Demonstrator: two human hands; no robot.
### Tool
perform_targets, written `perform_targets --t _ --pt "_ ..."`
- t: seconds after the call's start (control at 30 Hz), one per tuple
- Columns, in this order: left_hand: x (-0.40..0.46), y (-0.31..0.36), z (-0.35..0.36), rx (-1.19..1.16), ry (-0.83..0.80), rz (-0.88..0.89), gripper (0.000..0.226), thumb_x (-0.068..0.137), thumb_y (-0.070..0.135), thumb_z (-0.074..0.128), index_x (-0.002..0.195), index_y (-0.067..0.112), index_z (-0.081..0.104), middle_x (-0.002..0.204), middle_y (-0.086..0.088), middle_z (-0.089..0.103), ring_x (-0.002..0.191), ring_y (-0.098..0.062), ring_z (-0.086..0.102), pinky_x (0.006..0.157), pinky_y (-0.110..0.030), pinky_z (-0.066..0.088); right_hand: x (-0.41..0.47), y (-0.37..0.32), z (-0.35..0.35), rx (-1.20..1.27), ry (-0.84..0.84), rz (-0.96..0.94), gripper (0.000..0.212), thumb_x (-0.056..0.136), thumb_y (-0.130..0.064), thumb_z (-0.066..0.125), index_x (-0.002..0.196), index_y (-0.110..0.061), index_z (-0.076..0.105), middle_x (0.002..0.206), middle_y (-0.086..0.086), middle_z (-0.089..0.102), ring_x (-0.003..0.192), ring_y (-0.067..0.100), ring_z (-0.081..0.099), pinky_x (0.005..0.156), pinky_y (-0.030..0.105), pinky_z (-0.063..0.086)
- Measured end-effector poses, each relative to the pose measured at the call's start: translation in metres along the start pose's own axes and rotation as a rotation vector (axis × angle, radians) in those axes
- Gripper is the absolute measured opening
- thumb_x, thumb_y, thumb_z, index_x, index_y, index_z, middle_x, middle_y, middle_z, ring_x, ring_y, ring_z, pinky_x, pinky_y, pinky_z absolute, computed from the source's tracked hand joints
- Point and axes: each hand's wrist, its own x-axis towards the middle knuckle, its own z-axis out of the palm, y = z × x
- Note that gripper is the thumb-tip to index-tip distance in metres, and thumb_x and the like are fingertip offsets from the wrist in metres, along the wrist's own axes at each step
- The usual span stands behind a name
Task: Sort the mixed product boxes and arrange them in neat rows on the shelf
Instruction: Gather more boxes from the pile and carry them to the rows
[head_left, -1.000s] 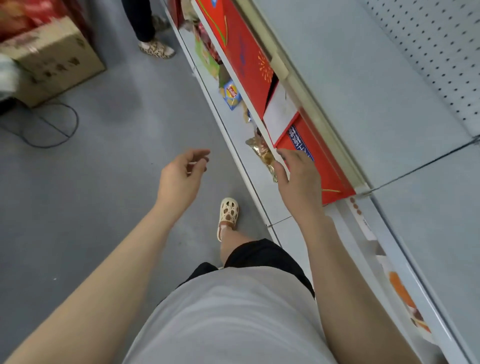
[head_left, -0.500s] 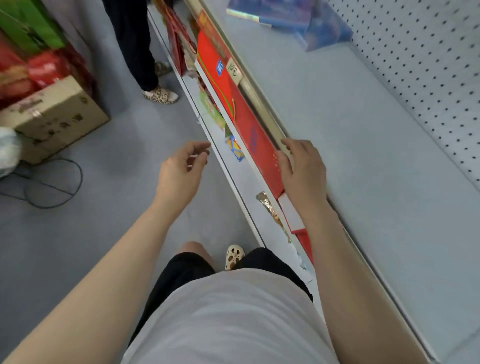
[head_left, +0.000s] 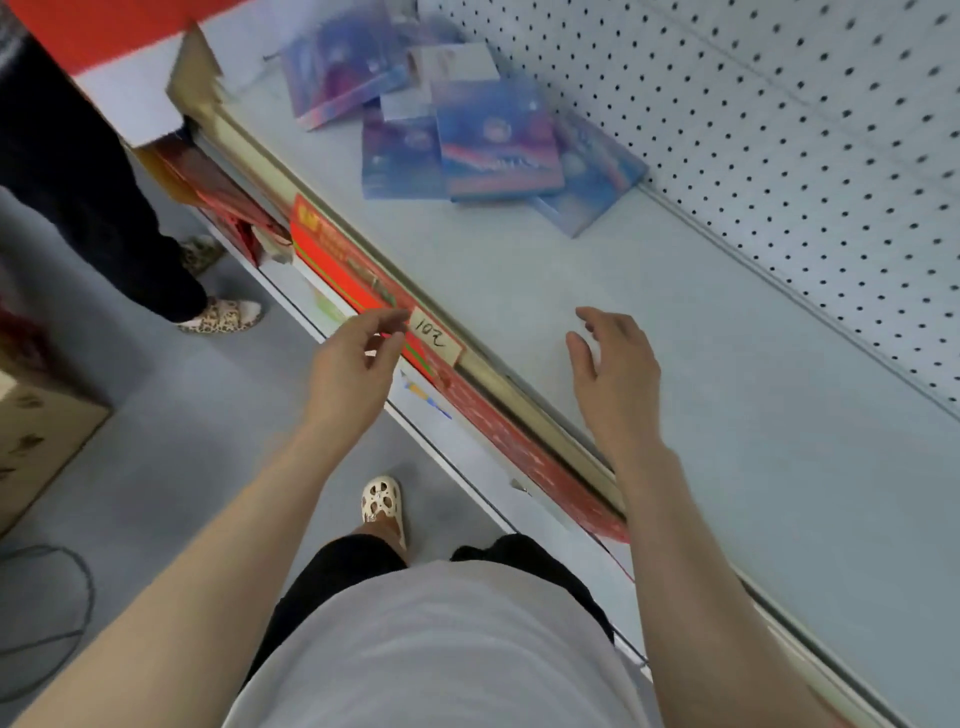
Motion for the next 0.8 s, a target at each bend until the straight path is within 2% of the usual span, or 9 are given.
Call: perform_targets --t 0.1,0.27,0.33,0.4,0.5,0.6,0.7,0.77,0.8 --pt "0.062 0.001 -0.025 0.01 -0.043 0.085 0.026 0.094 0.013 0.057 0.117 0.024 0.065 0.108 0.009 0.068 0.092 -0.005 0.063 0.082 -0.02 0.049 0.063 -0.031 0.012 -0.038 0.056 0.021 0.035 0.099 -0.027 0.053 0.132 -0.014 0.058 0.122 0.01 0.059 0.11 0.03 0.055 0.093 0.04 0.045" --pt "0.156 0.011 -0.044 0.152 -0.103 0.244 0.029 0.093 0.013 0.057 0.121 0.017 0.064 0.117 0.0 0.065 0.102 -0.016 0.061 0.086 -0.025 0.047 0.166 -0.063 0.035 -0.181 0.032 0.102 0.05 0.096 -0.034 0.056 0.14 -0.011 0.047 0.131 0.016 0.055 0.118 0.037 0.05 0.093 0.042 0.041" --pt "0.182 0.016 -0.043 0.199 -0.111 0.327 0.03 0.093 0.012 0.058 0.122 0.013 0.064 0.12 -0.006 0.063 0.106 -0.024 0.06 0.092 -0.033 0.048 0.195 -0.069 0.046 -0.248 -0.021 0.212 0.066 0.094 -0.05 0.054 0.143 -0.008 0.041 0.135 0.018 0.052 0.123 0.038 0.047 0.096 0.043 0.04" --pt "0.203 0.018 -0.036 0.258 -0.134 0.385 0.034 0.092 0.012 0.059 0.126 0.011 0.062 0.122 -0.011 0.062 0.109 -0.029 0.059 0.096 -0.034 0.045 0.21 -0.072 0.059 -0.266 -0.084 0.333 0.089 0.085 -0.07 0.054 0.143 -0.005 0.037 0.138 0.018 0.049 0.128 0.037 0.045 0.1 0.044 0.039" --pt "0.229 0.021 -0.019 0.36 -0.21 0.408 0.045 0.092 0.014 0.059 0.136 0.011 0.053 0.135 -0.014 0.054 0.124 -0.032 0.051 0.104 -0.033 0.036 0.216 -0.074 0.068 -0.367 -0.128 0.377 0.106 0.072 -0.086 0.052 0.136 -0.002 0.044 0.134 0.017 0.05 0.126 0.036 0.045 0.1 0.043 0.039" --pt "0.244 0.027 -0.001 0.377 -0.272 0.454 0.055 0.092 0.015 0.06 0.144 0.009 0.043 0.148 -0.016 0.041 0.137 -0.032 0.039 0.114 -0.036 0.029 0.213 -0.07 0.063 -0.373 -0.11 0.374 0.109 0.067 -0.085 0.058 0.131 0.002 0.046 0.129 0.018 0.051 0.123 0.035 0.047 0.097 0.04 0.041" --pt "0.25 0.024 0.018 0.436 -0.322 0.503 0.057 0.096 0.02 0.056 0.148 0.006 0.036 0.156 -0.02 0.026 0.145 -0.035 0.024 0.118 -0.044 0.025 0.204 -0.068 0.061 -0.326 -0.106 0.39 0.108 0.066 -0.079 0.067 0.131 0.004 0.044 0.128 0.018 0.05 0.121 0.035 0.047 0.095 0.04 0.041" --pt "0.244 0.021 0.028 0.46 -0.354 0.495 0.056 0.098 0.023 0.053 0.147 0.004 0.036 0.157 -0.022 0.021 0.146 -0.039 0.02 0.118 -0.047 0.023 0.199 -0.065 0.061 -0.183 -0.09 0.436 0.095 0.067 -0.068 0.075 0.127 0.0 0.047 0.124 0.015 0.053 0.118 0.032 0.05 0.097 0.04 0.041" --pt "0.239 0.021 0.033 0.456 -0.35 0.493 0.056 0.098 0.023 0.053 0.147 0.003 0.036 0.157 -0.022 0.021 0.146 -0.039 0.021 0.117 -0.048 0.025 0.197 -0.063 0.058 -0.002 -0.063 0.492 0.082 0.068 -0.058 0.081 0.121 -0.004 0.049 0.117 0.012 0.057 0.111 0.03 0.055 0.096 0.042 0.045"
